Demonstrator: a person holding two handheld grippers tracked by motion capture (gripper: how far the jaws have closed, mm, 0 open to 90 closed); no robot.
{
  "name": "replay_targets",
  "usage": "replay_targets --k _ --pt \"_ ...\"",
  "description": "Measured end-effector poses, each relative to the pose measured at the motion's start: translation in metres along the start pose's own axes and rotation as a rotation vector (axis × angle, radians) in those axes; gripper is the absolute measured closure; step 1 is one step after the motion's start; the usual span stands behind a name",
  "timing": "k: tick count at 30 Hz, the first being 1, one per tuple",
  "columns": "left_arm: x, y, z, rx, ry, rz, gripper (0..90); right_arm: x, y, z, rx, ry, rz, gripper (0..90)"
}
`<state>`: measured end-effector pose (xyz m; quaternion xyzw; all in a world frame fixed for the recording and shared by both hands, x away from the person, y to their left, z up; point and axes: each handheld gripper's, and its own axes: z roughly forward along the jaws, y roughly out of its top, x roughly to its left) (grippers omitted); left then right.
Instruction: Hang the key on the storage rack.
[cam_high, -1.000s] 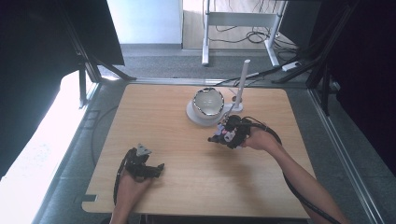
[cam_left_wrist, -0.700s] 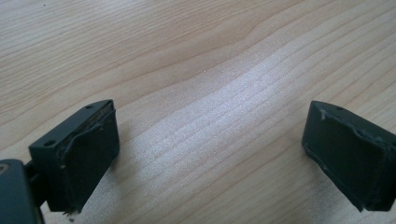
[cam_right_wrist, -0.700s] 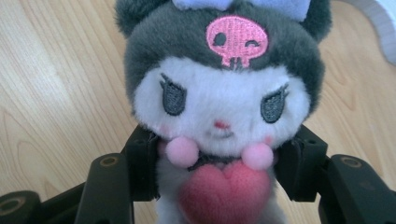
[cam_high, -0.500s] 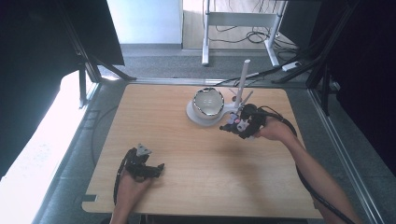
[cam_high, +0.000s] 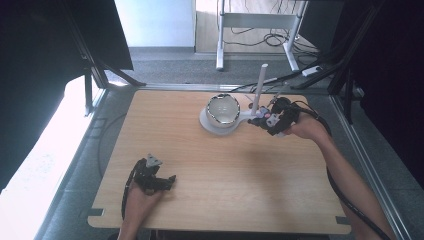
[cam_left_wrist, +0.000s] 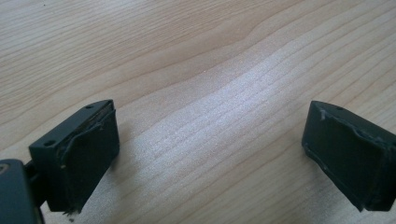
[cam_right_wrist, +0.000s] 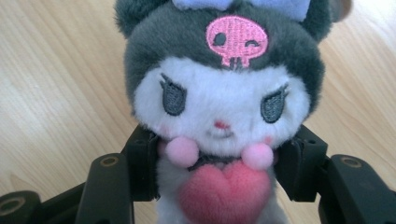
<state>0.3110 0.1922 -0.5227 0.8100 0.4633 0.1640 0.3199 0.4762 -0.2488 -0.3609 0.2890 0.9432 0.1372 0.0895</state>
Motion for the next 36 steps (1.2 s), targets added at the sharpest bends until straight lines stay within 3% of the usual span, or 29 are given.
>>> replay_targets --k 5,17,36 --pt "0.000 0.000 0.000 -0.001 -0.001 0.000 4.0 -0.016 -0.001 -0.010 -0.003 -0.025 0.047 41.7" --pt "0.000 0.000 0.000 -0.003 0.000 0.000 4.0 -0.044 -0.001 -0.030 -0.024 -0.072 0.104 41.7" --pt "0.000 0.000 0.000 -0.003 -0.001 0.000 4.0 -0.077 0.014 -0.054 -0.058 -0.136 0.151 41.8"
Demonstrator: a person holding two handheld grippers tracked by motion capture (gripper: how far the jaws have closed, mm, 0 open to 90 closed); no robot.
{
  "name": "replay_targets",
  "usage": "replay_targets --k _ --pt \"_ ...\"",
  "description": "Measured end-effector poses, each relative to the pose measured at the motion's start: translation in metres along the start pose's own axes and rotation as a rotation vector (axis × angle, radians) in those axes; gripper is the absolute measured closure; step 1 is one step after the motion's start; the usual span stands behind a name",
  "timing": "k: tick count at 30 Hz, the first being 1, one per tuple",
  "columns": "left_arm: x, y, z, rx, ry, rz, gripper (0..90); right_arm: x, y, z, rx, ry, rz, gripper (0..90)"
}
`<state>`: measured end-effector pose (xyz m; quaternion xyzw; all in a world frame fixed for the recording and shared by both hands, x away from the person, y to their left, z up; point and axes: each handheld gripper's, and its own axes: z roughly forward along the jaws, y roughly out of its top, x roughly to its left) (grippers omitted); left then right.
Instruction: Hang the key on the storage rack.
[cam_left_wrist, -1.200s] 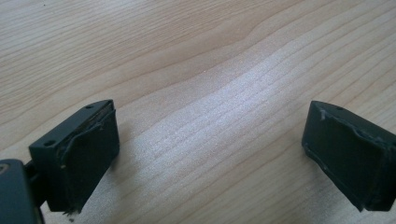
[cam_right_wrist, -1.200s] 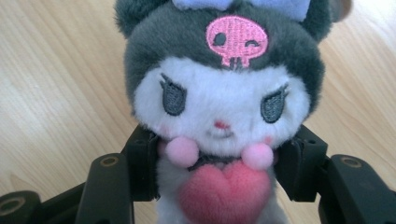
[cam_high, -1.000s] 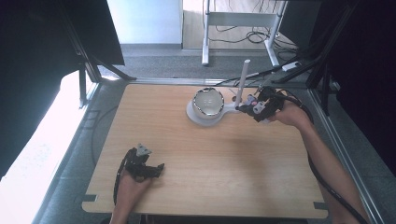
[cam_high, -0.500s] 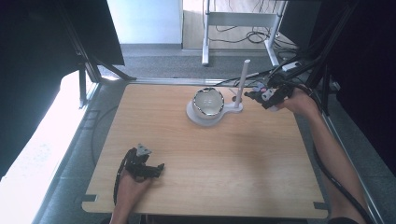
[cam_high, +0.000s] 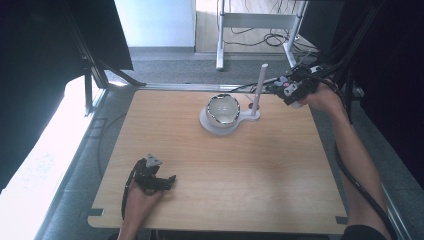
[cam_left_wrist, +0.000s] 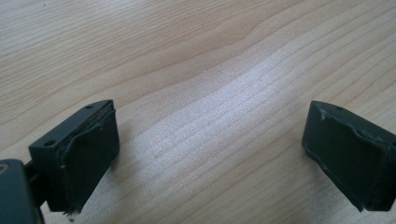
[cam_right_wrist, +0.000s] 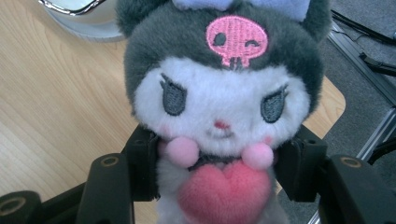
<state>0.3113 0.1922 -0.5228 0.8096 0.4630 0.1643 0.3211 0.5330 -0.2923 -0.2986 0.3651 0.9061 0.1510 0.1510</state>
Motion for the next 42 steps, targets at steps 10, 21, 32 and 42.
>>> replay_targets --k 10,21,32,42 --pt "0.000 0.000 0.000 0.000 0.000 0.000 4.0 -0.006 0.008 -0.006 -0.012 -0.019 0.006 41.8" --pt "0.000 0.000 0.000 0.001 -0.001 0.000 4.0 -0.011 0.022 -0.015 -0.027 -0.043 0.013 41.8" --pt "0.000 0.000 0.000 0.002 0.000 0.001 4.0 -0.006 0.036 -0.006 -0.034 -0.033 -0.004 41.8" --pt "0.000 0.000 0.000 0.000 0.001 0.001 4.1 0.014 0.034 0.011 -0.024 0.048 -0.039 41.6"
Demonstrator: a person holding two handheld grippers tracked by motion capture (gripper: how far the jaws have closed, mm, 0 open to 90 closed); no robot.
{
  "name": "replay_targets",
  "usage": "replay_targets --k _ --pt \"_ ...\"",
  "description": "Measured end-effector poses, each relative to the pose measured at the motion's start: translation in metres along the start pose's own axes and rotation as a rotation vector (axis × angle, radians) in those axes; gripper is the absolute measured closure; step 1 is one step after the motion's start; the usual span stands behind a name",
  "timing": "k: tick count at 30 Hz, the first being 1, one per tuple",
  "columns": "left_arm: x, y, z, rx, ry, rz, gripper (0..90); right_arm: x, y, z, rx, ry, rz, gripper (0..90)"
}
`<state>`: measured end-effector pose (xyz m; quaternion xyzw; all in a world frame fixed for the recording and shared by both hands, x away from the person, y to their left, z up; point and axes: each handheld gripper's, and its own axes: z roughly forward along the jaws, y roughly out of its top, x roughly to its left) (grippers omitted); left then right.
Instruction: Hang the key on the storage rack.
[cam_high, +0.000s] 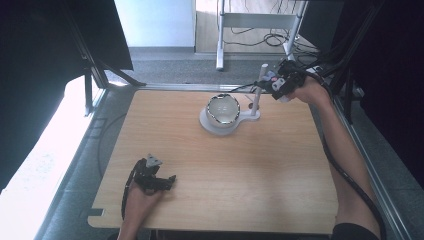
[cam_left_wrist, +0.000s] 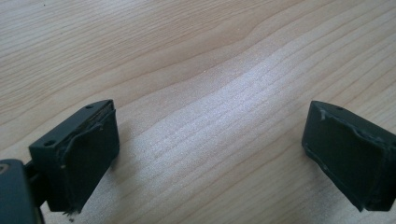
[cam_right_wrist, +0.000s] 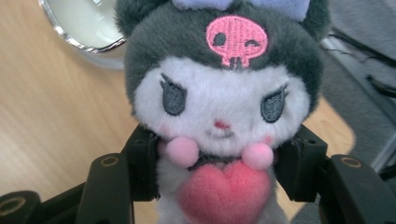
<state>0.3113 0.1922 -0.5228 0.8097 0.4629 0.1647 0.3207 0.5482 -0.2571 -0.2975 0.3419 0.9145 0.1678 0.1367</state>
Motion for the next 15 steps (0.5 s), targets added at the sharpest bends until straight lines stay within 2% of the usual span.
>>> replay_targets --k 5,10,15 --pt "0.000 0.000 0.000 -0.001 0.000 0.000 4.0 0.007 -0.006 0.017 0.020 0.040 -0.012 41.4" --pt "0.000 0.000 0.000 -0.001 0.000 0.000 4.1 0.007 -0.013 0.037 0.040 0.064 0.001 41.1" --pt "0.000 0.000 0.000 0.001 -0.001 -0.001 4.1 0.006 -0.021 0.058 0.059 0.050 0.023 40.9"
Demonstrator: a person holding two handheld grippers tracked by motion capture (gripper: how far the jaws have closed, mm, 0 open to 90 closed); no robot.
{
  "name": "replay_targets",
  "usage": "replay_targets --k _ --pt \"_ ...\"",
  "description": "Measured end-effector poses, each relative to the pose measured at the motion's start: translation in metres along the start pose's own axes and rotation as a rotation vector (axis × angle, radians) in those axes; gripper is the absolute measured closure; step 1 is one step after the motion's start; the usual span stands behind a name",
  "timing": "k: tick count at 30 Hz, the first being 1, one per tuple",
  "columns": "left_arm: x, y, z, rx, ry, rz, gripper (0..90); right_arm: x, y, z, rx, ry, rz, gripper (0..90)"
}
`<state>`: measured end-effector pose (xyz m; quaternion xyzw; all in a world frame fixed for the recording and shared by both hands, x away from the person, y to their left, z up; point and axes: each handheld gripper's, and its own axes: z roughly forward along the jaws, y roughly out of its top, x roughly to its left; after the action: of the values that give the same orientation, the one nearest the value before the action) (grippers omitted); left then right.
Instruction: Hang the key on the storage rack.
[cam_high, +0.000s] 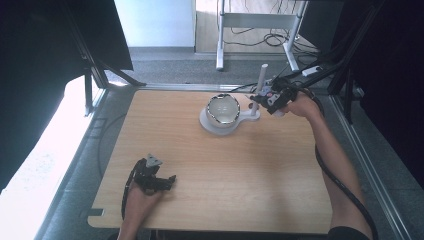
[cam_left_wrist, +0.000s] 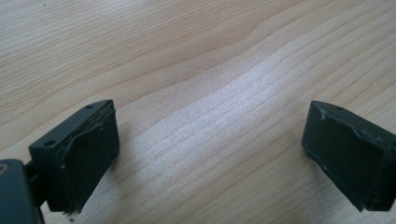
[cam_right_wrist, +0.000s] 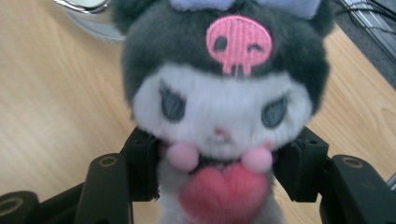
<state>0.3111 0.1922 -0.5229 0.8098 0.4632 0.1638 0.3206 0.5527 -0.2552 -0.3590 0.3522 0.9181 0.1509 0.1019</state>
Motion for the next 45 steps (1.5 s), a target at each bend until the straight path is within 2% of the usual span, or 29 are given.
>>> replay_targets --k 6,9,12,15,24,28,32,37,45 --pt "0.000 0.000 0.000 0.000 0.000 0.000 4.0 0.001 0.000 0.018 -0.009 -0.014 0.015 40.0" --pt "0.000 0.000 0.000 0.000 0.000 0.000 4.0 0.001 0.000 0.025 -0.020 -0.024 0.008 37.9" --pt "0.000 0.000 0.000 0.000 0.000 0.000 4.0 0.002 0.000 0.031 -0.033 -0.023 0.006 31.1" --pt "0.000 0.000 0.000 0.000 0.000 0.000 4.0 0.004 -0.002 0.035 -0.050 -0.045 0.000 22.6" --pt "0.000 0.000 0.000 0.000 0.000 0.000 4.0 0.009 -0.006 0.026 -0.085 -0.094 -0.013 14.0" --pt "0.000 0.000 0.000 0.000 0.000 0.000 4.0 0.009 -0.009 0.020 -0.092 -0.101 -0.016 13.9" --pt "0.000 0.000 0.000 0.000 0.000 0.000 4.0 0.010 -0.013 0.015 -0.089 -0.084 -0.028 13.9" --pt "0.000 0.000 0.000 0.000 0.000 0.000 4.0 0.019 -0.018 0.014 -0.069 -0.058 -0.039 13.9" --pt "0.000 0.000 0.000 0.000 0.000 0.000 4.0 0.034 -0.023 0.015 -0.075 -0.038 -0.065 13.1"
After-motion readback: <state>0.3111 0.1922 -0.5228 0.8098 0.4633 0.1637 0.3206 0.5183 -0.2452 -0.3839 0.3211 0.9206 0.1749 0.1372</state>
